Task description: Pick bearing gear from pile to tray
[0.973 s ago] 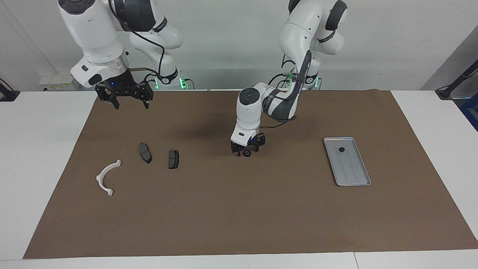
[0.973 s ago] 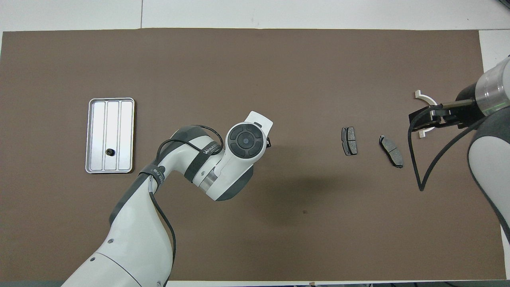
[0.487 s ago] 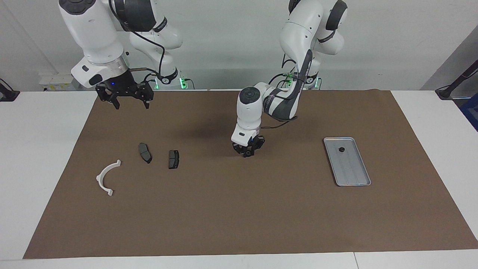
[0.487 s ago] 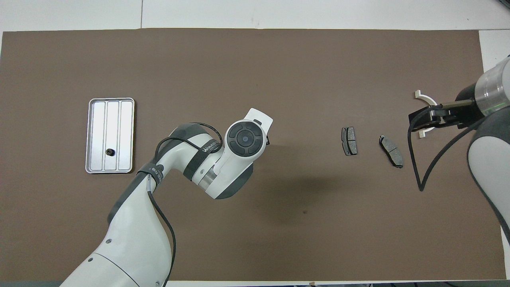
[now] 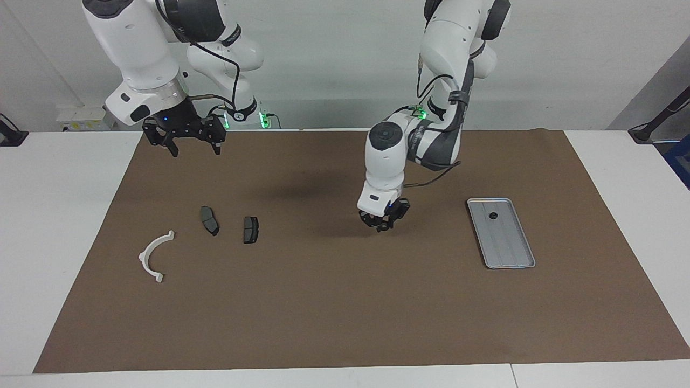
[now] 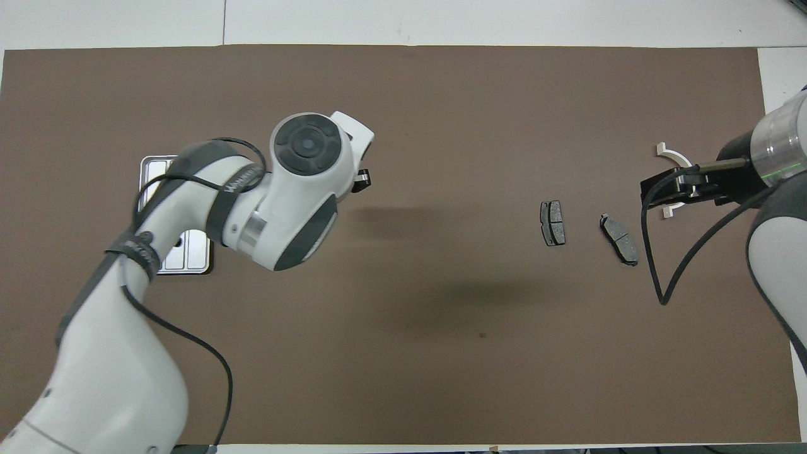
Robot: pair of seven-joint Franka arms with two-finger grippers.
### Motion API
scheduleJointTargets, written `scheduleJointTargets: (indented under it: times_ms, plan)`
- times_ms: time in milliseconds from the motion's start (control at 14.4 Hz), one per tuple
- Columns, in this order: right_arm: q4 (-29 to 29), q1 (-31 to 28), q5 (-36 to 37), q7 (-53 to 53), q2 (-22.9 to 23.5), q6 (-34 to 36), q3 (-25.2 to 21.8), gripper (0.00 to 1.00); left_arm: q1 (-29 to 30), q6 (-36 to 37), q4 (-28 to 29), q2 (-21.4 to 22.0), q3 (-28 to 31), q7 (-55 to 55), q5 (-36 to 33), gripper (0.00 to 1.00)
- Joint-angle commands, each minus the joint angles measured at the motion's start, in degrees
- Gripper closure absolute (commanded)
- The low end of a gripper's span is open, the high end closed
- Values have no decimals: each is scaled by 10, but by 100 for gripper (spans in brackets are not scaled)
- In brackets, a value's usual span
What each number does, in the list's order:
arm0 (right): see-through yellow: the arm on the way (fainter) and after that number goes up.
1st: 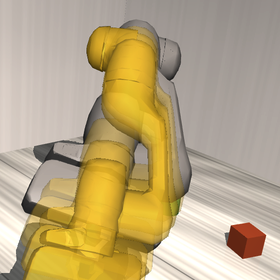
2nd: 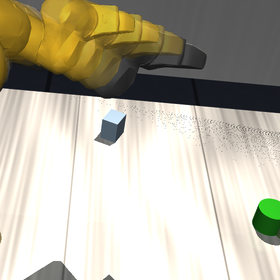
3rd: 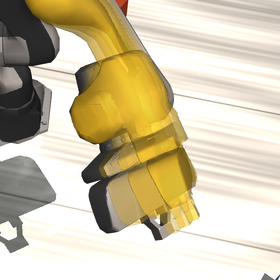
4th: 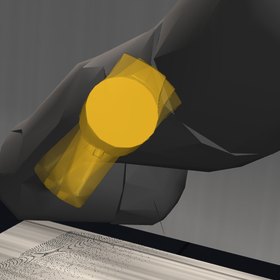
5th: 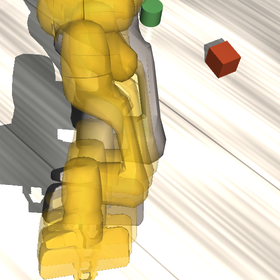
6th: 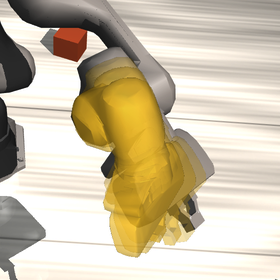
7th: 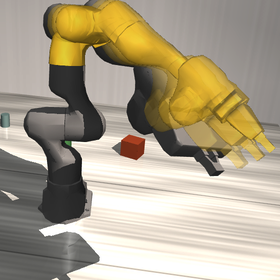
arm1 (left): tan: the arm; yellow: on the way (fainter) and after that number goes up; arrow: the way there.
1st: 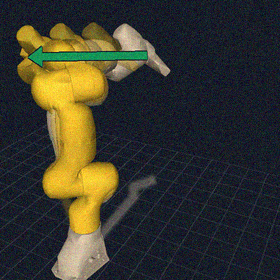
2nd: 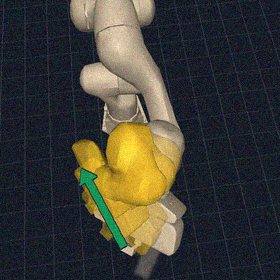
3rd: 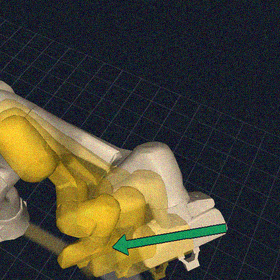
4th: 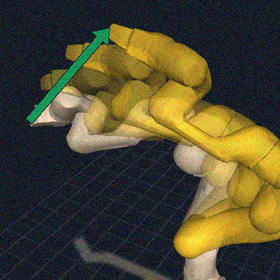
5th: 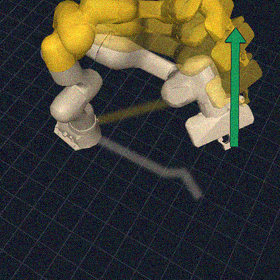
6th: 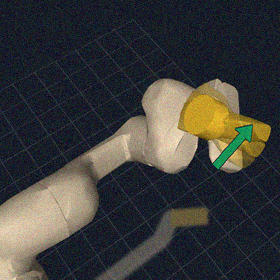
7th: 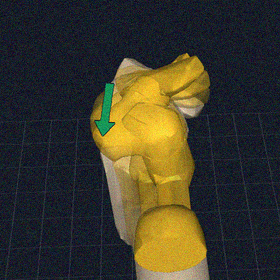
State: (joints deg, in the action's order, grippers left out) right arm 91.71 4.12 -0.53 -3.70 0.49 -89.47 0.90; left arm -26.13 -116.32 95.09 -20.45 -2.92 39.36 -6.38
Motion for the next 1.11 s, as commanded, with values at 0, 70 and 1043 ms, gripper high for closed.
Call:
scheduleJointTargets:
  times_ms: [0, 70, 1043]
  plan:
    - [15, 3, -13, 13, -13, -6, -9, 0, 91, 62, 17, 64, -3, -161, 45, 100]
    - [15, 3, -10, 14, -13, -6, -9, 0, 124, 75, 18, 70, -4, -212, 46, 100]
    - [15, 4, 25, 15, -14, -9, -9, 0, 284, -179, 158, 38, -2, -459, 78, 100]
